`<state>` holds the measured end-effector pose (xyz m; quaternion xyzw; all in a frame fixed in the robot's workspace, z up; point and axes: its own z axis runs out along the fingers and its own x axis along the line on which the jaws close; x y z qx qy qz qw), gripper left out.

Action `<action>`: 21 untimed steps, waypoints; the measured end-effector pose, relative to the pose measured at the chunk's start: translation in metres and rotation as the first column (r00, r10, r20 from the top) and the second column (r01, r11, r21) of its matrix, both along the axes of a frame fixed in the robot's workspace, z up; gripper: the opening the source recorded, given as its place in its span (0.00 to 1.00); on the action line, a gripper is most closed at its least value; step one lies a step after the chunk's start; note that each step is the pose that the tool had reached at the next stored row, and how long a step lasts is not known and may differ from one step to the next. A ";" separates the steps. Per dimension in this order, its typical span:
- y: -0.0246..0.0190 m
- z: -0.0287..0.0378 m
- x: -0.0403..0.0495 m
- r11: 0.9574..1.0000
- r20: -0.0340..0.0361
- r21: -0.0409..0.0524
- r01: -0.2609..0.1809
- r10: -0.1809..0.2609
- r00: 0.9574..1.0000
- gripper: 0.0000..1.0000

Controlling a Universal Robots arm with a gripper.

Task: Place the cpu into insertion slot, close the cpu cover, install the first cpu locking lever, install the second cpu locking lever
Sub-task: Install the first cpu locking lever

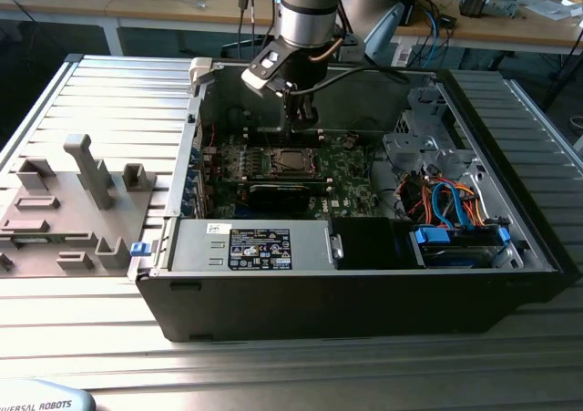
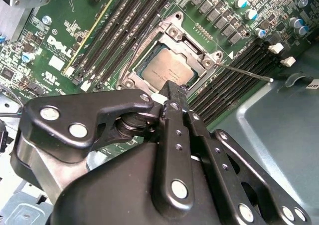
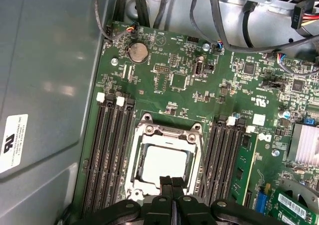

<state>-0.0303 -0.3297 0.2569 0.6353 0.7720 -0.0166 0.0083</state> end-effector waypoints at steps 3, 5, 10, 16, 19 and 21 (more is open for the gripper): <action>0.0000 0.0000 0.0000 1.000 0.000 0.000 -0.026 0.026 1.000 0.11; 0.0000 0.0000 0.0000 0.999 0.000 0.000 -0.035 0.035 0.999 0.11; 0.0000 0.0000 0.0000 0.998 0.000 0.000 -0.063 0.063 0.998 0.11; 0.0000 0.0000 0.0000 0.995 0.000 0.000 -0.099 0.099 0.995 0.11; 0.0000 0.0000 0.0000 0.993 0.000 0.000 -0.121 0.121 0.993 0.11; 0.0000 0.0000 0.0000 0.991 0.000 0.000 -0.134 0.134 0.991 0.11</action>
